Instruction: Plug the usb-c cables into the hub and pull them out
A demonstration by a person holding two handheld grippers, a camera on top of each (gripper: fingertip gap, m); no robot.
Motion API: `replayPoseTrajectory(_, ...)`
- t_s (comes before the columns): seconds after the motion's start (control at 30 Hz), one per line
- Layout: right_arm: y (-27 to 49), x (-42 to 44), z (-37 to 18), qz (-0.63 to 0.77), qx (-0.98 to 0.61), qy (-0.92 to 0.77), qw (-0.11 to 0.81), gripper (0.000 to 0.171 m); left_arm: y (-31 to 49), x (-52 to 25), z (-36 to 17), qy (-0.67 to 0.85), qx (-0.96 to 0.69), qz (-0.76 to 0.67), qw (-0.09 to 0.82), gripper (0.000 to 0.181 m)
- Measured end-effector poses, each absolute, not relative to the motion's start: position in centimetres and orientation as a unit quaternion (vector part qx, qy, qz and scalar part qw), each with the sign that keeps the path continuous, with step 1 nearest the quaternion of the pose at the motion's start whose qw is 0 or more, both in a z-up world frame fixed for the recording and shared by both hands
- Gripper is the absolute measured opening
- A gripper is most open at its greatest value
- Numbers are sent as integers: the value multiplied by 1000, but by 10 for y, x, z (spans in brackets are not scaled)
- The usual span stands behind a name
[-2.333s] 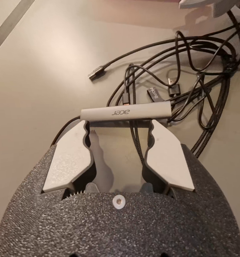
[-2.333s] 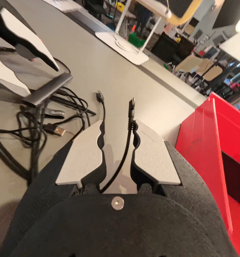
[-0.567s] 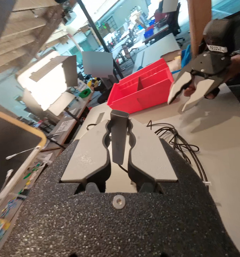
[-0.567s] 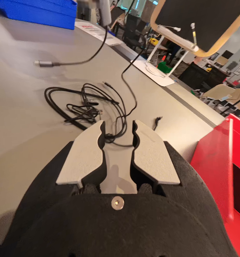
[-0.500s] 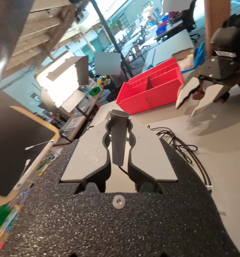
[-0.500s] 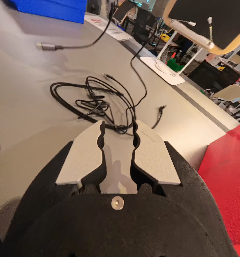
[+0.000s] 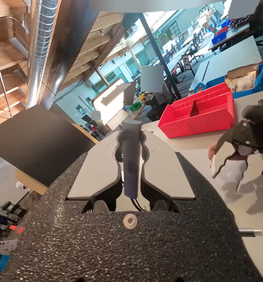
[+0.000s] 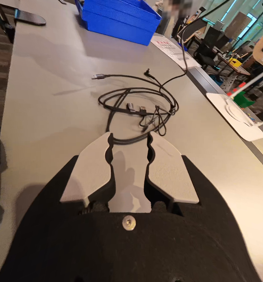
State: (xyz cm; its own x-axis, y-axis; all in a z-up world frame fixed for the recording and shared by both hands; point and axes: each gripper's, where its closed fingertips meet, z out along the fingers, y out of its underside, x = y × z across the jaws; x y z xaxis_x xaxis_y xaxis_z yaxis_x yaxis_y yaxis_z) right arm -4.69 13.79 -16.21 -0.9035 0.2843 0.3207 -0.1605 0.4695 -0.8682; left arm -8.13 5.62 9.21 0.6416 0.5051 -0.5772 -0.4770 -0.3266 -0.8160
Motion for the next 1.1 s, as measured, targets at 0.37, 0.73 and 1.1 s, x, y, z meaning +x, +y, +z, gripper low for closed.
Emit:
replayPoseTrajectory(0.37, 84, -62, -230, 350, -11, -920, 175, 15, 27, -81, 160, -22, -656, 476, 585, 22)
replayPoseTrajectory(0.73, 212, -115, -234, 306, -185, -913, 196, 0, -86, -64, 188, -106, -633, 541, 544, 22)
replayPoseTrajectory(1.1, 268, -129, -235, 286, -270, -894, 215, 0, -142, -84, 149, -177, -642, 542, 512, 11)
